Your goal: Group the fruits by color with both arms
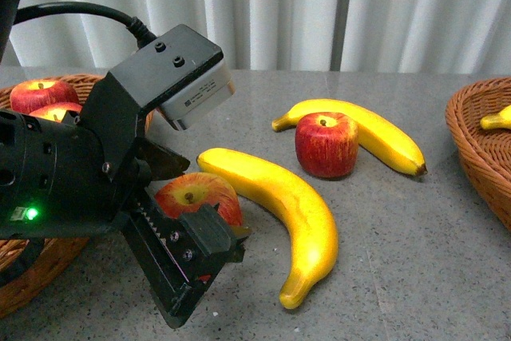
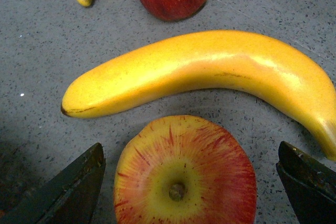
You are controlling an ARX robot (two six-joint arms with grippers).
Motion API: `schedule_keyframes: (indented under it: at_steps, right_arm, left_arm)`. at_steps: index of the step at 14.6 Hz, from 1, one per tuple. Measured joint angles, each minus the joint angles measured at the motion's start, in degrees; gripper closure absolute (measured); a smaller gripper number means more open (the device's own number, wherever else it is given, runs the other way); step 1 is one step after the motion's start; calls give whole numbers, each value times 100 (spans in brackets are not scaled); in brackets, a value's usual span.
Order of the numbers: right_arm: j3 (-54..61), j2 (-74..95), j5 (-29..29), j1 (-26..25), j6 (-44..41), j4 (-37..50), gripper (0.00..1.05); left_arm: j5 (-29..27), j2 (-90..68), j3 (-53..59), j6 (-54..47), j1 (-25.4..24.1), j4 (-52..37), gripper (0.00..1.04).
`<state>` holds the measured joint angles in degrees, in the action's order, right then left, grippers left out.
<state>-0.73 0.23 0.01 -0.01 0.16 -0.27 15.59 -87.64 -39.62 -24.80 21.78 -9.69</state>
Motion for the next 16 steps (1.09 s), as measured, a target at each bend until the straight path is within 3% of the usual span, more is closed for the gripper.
schedule_keyframes:
  at_steps: [3, 6, 10, 11, 13, 15, 16]
  right_arm:
    - [0, 2, 0, 0, 0, 0, 6]
    - [0, 0, 0, 0, 0, 0, 6]
    - [0, 0, 0, 0, 0, -2, 6]
    - [0, 0, 0, 0, 0, 0, 6]
    - [0, 0, 0, 0, 0, -2, 6]
    - [0, 2, 0, 0, 0, 0, 6]
    - [0, 2, 0, 0, 0, 0, 6]
  left_arm:
    - [151, -313, -48, -92, -22, -236, 7]
    - [188, -326, -50, -114, 13, -245, 33]
    - [-109, 138, -59, -13, -24, -343, 38]
    - [-354, 422, -116, 96, -66, -431, 38]
    - [-1539, 1237, -262, 741, -479, -914, 39]
    - [-2610, 1878, -109, 1681, -1239, -750, 39]
    - [-2758, 2068, 122, 2251, -1681, -472, 39]
